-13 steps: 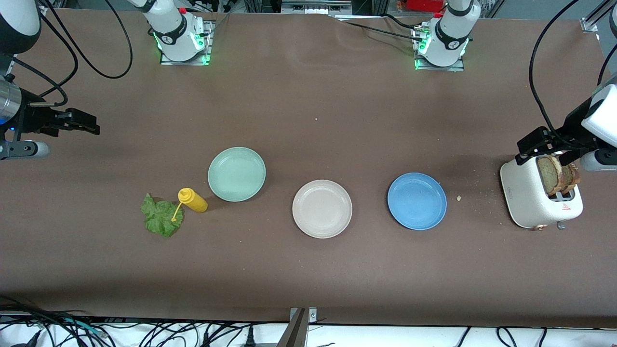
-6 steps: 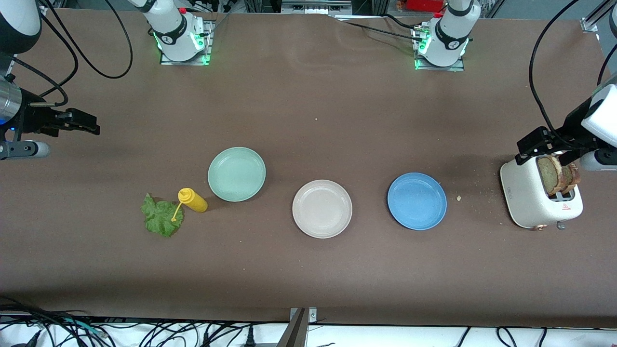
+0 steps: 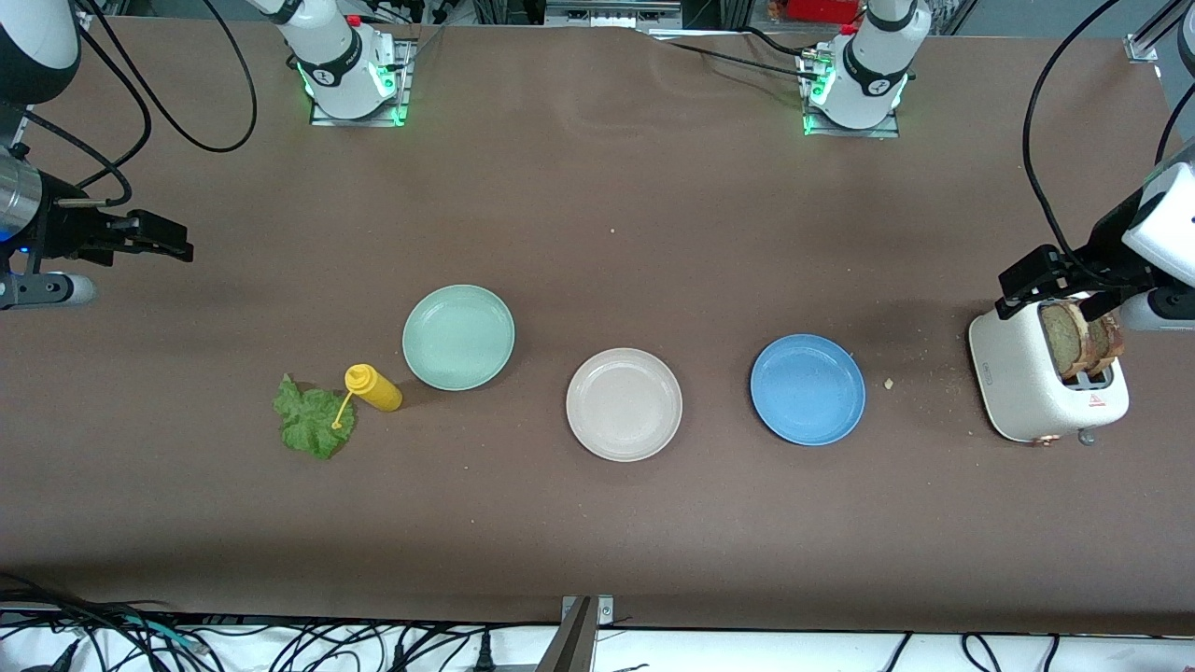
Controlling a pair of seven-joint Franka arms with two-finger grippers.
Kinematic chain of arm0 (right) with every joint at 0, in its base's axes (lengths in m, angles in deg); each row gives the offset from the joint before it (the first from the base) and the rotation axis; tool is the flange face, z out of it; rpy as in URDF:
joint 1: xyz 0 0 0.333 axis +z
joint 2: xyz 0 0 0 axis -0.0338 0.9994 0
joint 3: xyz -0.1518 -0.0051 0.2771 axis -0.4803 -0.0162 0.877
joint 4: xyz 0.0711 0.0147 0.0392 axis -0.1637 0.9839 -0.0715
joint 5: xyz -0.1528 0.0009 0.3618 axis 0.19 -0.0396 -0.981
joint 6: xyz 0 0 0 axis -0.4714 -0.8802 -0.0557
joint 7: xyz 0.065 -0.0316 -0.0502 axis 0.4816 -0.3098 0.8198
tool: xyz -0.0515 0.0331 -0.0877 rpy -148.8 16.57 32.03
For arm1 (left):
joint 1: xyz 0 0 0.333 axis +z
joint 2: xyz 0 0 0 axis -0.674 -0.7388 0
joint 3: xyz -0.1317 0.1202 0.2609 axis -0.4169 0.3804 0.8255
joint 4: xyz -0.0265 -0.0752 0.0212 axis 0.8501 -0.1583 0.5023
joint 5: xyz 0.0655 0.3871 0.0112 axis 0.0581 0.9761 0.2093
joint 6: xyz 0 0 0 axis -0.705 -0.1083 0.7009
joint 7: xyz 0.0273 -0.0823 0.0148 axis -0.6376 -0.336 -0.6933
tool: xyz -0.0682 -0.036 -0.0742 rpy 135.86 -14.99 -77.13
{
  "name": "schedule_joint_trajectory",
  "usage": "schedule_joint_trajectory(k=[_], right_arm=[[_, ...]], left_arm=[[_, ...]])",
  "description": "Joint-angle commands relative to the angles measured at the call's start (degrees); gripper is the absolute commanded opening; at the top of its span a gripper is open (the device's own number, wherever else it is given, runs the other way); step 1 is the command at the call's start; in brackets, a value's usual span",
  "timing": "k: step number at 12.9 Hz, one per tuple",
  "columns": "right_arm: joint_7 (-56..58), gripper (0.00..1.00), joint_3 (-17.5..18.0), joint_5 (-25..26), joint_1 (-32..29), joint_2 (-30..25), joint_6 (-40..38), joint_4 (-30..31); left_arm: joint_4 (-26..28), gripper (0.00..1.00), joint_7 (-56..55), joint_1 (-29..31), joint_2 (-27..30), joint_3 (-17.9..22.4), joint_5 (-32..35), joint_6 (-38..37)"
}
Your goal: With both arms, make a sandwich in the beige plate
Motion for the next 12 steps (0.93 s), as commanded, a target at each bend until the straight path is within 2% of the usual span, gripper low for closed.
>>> schedule_joint_trajectory(k=[1,12], right_arm=[[0.45,1.0,0.87,0.4,-0.67,-0.95,3.87,0.72],[0.62,1.0,0.95,1.1,-0.59,-0.87,4.76,0.72]], left_arm=[[-0.62,1.0,1.36,0.03,-0.04,0.01,0.35,-0.44],[-0.62,1.0,1.54,0.3,-0.3,0.1,2.81,-0.44]])
